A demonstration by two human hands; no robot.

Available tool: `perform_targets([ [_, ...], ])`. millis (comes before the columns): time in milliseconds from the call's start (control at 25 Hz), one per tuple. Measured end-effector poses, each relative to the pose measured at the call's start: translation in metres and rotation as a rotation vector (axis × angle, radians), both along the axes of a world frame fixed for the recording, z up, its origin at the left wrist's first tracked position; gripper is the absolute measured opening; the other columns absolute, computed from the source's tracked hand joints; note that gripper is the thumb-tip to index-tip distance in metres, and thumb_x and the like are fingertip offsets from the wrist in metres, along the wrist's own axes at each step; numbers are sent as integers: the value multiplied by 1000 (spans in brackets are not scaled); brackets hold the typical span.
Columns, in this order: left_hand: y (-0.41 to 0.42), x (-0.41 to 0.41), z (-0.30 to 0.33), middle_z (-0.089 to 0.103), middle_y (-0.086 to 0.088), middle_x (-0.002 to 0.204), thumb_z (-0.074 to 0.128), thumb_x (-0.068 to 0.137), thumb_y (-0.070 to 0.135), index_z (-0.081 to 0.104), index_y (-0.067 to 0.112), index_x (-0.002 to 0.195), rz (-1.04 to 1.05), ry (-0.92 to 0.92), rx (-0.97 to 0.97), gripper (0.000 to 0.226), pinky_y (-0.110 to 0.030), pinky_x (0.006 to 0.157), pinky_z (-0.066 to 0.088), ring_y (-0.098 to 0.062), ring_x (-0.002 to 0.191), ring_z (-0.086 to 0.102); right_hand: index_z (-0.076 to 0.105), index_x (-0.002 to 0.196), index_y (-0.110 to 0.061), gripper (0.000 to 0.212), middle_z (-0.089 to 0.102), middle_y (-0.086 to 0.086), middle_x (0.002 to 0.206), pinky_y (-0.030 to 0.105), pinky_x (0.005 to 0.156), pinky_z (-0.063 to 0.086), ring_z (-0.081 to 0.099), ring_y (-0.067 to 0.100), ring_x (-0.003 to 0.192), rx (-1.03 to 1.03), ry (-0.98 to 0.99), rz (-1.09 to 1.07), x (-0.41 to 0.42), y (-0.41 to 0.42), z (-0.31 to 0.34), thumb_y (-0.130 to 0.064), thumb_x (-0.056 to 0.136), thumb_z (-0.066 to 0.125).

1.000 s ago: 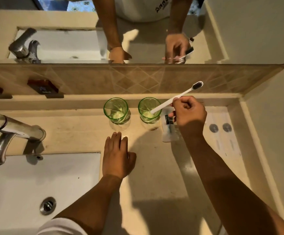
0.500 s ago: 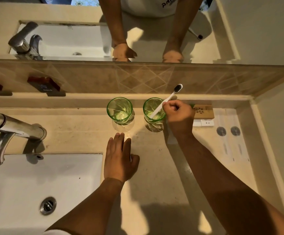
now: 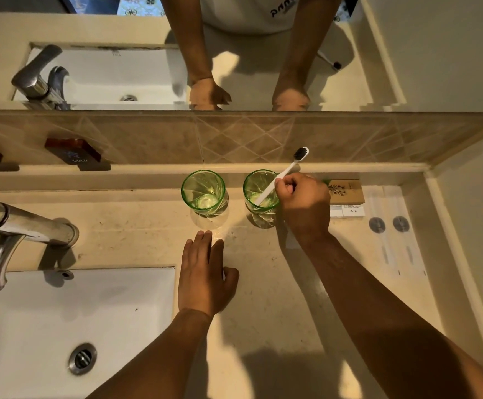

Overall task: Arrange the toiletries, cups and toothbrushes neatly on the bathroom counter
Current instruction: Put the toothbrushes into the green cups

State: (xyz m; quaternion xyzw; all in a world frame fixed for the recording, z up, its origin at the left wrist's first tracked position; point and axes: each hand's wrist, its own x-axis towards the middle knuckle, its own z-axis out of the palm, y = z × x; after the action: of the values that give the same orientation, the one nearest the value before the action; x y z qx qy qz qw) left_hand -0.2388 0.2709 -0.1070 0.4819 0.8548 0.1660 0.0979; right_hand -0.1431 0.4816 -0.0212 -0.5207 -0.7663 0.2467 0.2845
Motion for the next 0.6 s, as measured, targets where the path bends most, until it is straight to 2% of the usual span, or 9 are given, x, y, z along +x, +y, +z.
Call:
perform_targets([
  [80, 0, 0, 0, 52, -20, 147, 63, 80, 24, 60, 6, 133, 1, -1, -6, 55, -55, 119, 35, -39, 142, 42, 66, 76, -13, 27, 59, -1, 72, 29, 64, 32, 51, 17, 68, 39, -158, 6, -1, 3, 7, -30, 94, 57],
  [160, 0, 0, 1, 52, -20, 148, 63, 80, 24, 60, 6, 133, 7, -4, -7, 56, -55, 119, 35, -39, 142, 42, 68, 79, -13, 28, 65, 2, 77, 29, 64, 36, 57, 22, 71, 51, -270, 17, -3, 6, 14, -34, 94, 55],
  [280, 0, 1, 3, 52, -20, 148, 65, 80, 24, 60, 7, 134, 18, -7, -8, 57, -55, 119, 36, -40, 141, 43, 64, 74, -15, 28, 67, 5, 72, 30, 62, 39, 59, 26, 68, -76, -326, 35, -4, 15, 20, -34, 93, 56],
  [400, 0, 1, 3, 51, -19, 149, 63, 81, 26, 59, 8, 135, 15, -18, -6, 57, -55, 119, 36, -40, 142, 43, 63, 74, -16, 28, 68, 5, 73, 30, 64, 41, 61, 27, 72, -201, -310, 9, -3, 22, 19, -37, 91, 58],
  [600, 0, 1, 2, 50, -18, 151, 60, 82, 28, 60, 9, 135, 22, -22, -18, 56, -53, 120, 34, -38, 143, 41, 61, 67, -16, 26, 63, -3, 63, 29, 62, 44, 61, 21, 66, -322, -144, -35, -1, 23, 16, -33, 86, 66],
])
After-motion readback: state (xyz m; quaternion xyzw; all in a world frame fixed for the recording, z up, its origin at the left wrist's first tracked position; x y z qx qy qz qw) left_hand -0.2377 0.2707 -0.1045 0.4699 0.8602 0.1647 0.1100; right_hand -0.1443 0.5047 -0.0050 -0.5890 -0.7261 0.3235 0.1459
